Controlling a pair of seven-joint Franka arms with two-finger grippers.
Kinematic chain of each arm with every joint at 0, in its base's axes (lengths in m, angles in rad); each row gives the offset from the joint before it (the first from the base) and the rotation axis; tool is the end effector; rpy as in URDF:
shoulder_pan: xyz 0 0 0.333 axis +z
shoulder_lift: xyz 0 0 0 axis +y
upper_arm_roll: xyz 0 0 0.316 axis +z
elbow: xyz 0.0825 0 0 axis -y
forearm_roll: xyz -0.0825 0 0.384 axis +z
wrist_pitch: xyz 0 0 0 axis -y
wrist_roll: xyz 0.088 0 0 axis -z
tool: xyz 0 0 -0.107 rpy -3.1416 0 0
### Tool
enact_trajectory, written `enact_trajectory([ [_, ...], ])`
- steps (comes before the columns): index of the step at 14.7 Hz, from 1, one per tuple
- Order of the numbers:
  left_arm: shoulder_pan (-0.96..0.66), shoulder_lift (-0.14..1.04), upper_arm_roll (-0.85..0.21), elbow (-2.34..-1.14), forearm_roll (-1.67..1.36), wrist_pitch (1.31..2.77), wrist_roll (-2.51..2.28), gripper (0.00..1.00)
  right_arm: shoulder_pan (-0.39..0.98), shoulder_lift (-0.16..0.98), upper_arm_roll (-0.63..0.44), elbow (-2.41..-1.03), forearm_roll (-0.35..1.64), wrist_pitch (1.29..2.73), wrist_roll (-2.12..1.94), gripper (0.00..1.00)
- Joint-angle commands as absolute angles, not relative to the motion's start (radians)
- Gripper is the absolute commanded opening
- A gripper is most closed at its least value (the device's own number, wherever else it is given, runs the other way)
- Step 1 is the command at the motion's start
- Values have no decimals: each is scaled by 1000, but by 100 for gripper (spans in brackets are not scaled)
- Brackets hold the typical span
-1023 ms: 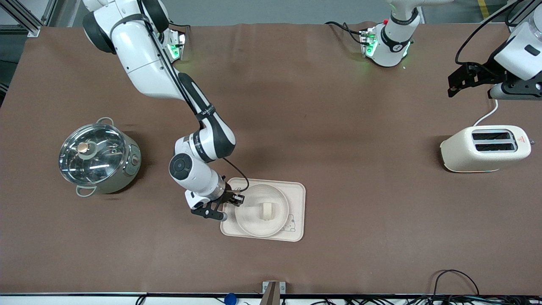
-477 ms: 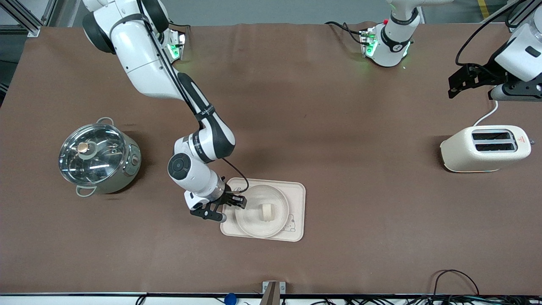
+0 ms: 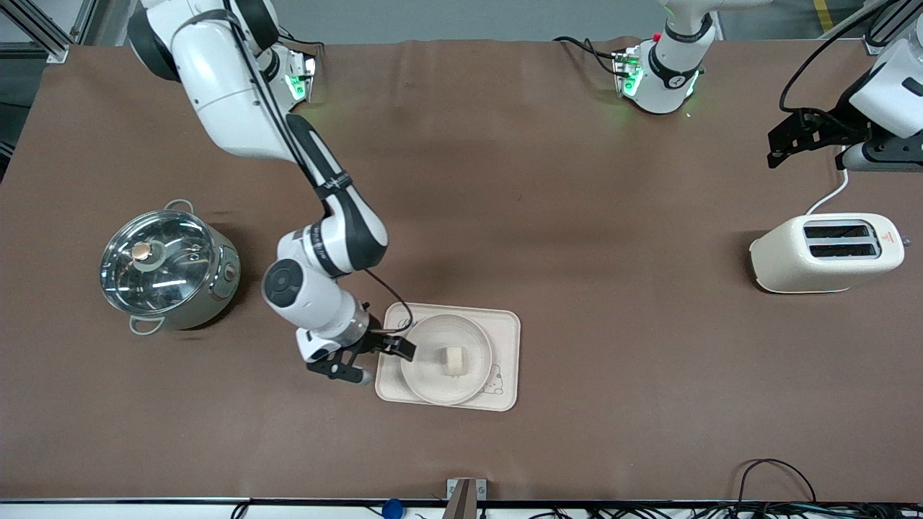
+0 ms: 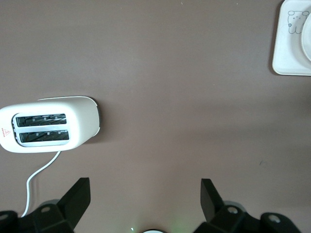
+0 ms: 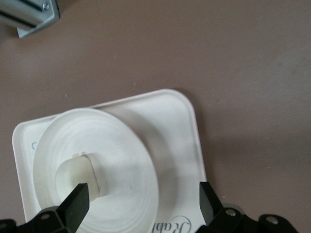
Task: Place bun in plate and plate on tray
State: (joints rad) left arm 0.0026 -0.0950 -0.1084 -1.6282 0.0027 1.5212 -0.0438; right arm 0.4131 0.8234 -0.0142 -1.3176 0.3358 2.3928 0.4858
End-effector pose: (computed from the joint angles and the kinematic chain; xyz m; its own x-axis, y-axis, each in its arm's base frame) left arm 0.5165 -0.0575 0.6439 0.9981 -0.0612 -0.0120 -0.0614 -0.9980 -0.0135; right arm 0.7053 0.3033 0.2682 0.9499 -0.3052 0.0672 -0.2661 -0.9027 -0.3380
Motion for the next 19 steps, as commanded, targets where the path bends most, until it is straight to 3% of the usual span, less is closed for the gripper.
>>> enact_trajectory([
  [1, 6, -100, -107, -1620, -12, 1522, -38, 100, 338, 721, -2, -1344, 354, 2300, 476, 100],
  [5, 6, -98, -106, -1621, -11, 1522, -35, 100, 221, 600, -6, -1345, 339, 2151, 466, 100],
  [14, 5, -98, -107, -1620, -12, 1523, -43, 100, -92, 283, -5, -1361, 221, 1613, 126, 100],
  [19, 3, -98, -109, -1618, -12, 1523, -43, 100, -98, 138, 0, -1385, 32, 1505, 58, 100],
])
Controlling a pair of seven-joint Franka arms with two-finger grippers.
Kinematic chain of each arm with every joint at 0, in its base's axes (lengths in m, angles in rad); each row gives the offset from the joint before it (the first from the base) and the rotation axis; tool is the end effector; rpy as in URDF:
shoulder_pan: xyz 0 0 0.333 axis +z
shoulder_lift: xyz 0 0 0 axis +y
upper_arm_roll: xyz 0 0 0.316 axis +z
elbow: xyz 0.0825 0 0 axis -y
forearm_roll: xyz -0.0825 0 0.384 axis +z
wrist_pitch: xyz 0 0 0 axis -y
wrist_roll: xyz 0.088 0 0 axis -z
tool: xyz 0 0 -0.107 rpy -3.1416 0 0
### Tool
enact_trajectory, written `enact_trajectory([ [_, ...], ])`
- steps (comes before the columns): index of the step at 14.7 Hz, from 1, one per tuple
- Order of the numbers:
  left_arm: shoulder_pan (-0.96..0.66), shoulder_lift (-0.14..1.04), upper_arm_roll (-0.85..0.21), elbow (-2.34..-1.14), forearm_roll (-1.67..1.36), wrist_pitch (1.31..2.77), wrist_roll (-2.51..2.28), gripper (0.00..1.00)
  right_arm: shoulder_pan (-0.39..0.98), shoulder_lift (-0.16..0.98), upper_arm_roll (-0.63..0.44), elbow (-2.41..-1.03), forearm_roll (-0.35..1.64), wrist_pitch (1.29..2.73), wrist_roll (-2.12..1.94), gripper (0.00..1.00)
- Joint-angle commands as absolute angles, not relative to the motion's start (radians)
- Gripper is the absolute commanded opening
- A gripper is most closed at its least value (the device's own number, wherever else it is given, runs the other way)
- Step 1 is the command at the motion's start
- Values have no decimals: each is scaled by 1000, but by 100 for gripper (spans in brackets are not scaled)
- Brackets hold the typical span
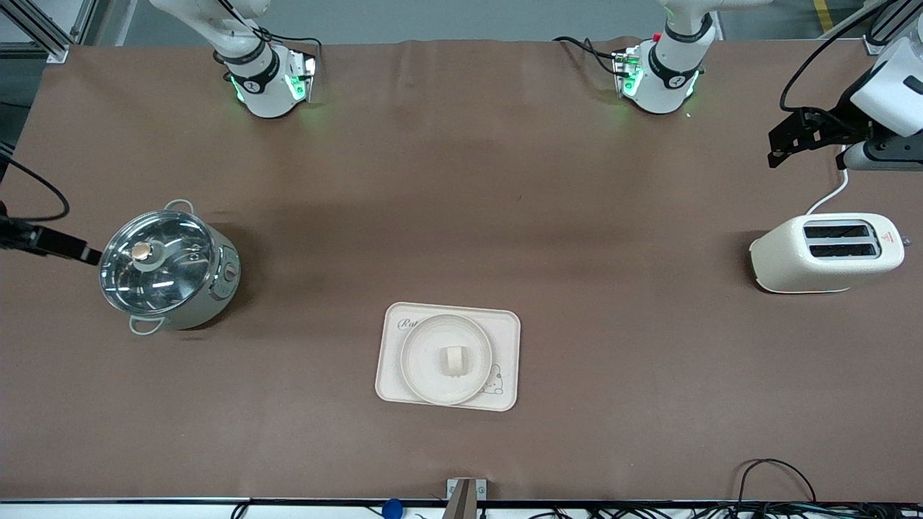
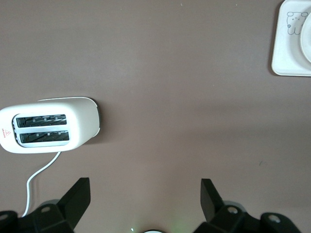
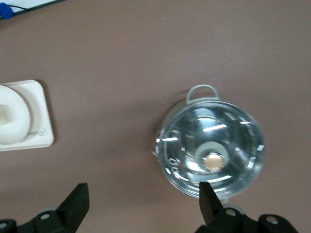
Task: Place bun in plate and plate on tray
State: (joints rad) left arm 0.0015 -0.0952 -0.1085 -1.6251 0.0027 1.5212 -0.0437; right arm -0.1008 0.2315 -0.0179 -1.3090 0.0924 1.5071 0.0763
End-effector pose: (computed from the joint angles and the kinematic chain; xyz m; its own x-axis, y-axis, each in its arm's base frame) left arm 0.5164 -0.0581 0.6455 0.9980 -0.0625 -0.0087 -0.0627 -0.9979 -0.0134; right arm 0.6155 -0.0615 0.6063 0.9815 -0.1873 -0.0397 -0.1901 -0.9781 -0.0853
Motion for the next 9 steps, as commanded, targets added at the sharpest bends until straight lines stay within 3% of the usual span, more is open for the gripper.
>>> enact_trajectory([
  [1, 2, -98, -109, -1618, -12, 1523, -43, 100, -88, 91, 2, -1417, -1, 1493, 36, 100],
  [4, 5, -94, -110, -1617, -12, 1523, -29, 100, -68, -33, -5, -1523, -31, 1488, 5, 100],
  [9, 2, -69, -110, -1572, -6, 1519, -37, 100, -64, -48, -44, -1519, -46, 1431, -70, 100],
])
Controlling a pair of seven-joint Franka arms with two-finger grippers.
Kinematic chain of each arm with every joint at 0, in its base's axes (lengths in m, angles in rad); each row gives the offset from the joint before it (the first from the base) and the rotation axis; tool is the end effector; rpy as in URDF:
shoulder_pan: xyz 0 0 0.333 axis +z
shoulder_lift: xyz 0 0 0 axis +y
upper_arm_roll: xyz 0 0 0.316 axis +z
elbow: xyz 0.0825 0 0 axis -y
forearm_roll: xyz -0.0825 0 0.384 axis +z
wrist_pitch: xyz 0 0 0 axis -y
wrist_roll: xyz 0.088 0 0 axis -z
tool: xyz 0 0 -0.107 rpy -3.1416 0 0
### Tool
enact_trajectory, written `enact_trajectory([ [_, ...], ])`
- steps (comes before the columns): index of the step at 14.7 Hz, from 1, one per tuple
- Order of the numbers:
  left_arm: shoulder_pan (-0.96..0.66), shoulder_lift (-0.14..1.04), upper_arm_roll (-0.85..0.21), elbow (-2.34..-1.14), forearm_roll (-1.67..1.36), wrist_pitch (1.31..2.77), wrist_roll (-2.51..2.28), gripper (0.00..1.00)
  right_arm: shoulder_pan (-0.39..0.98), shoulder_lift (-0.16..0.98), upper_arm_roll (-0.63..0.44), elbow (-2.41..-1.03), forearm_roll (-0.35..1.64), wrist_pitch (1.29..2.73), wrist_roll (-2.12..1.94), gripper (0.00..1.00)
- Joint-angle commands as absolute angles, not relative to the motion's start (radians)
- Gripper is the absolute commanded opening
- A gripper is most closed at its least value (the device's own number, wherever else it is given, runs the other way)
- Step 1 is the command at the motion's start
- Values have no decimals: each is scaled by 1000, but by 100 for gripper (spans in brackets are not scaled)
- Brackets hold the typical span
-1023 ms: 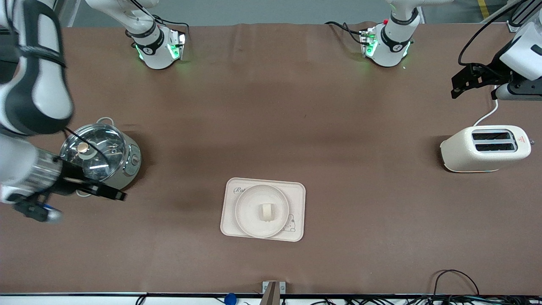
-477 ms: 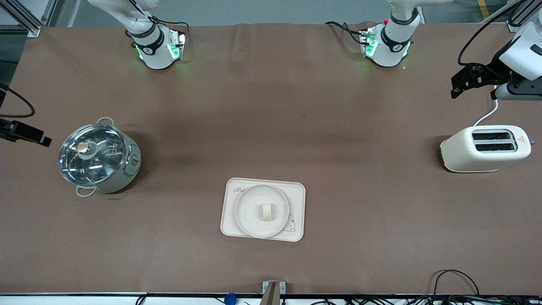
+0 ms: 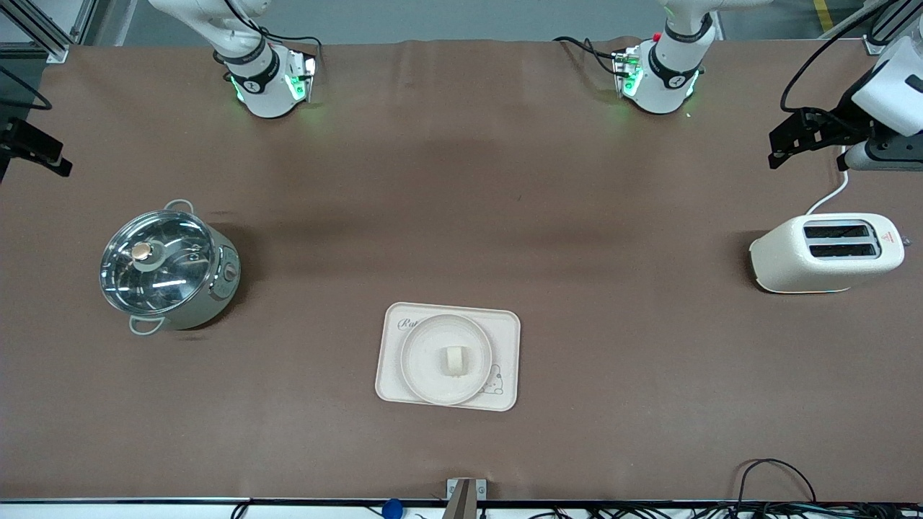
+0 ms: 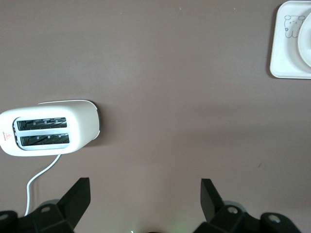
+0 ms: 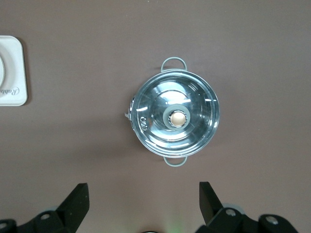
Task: Place bun in plate and plate on tray
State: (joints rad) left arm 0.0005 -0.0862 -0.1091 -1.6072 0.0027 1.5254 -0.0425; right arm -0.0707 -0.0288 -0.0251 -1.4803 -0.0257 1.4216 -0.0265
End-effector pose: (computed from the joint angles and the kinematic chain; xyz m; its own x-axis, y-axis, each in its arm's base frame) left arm 0.5197 -0.0591 0.6496 0.9978 -0.0656 0.0044 -0.0655 -0.9978 -0.0119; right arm 0.5268 -0.0539 0.6693 0.9969 -0.0730 -0.0305 -0.0723 -0.9971 0.0240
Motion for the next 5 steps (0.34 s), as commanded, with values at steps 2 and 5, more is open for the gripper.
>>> enact_trajectory([
  [2, 2, -69, -110, -1571, -2, 1517, -37, 100, -60, -45, -72, -1517, -46, 1434, -89, 100],
  [5, 0, -69, -113, -1571, 0, 1514, -37, 100, -48, -43, -78, -1522, -37, 1434, -89, 100],
])
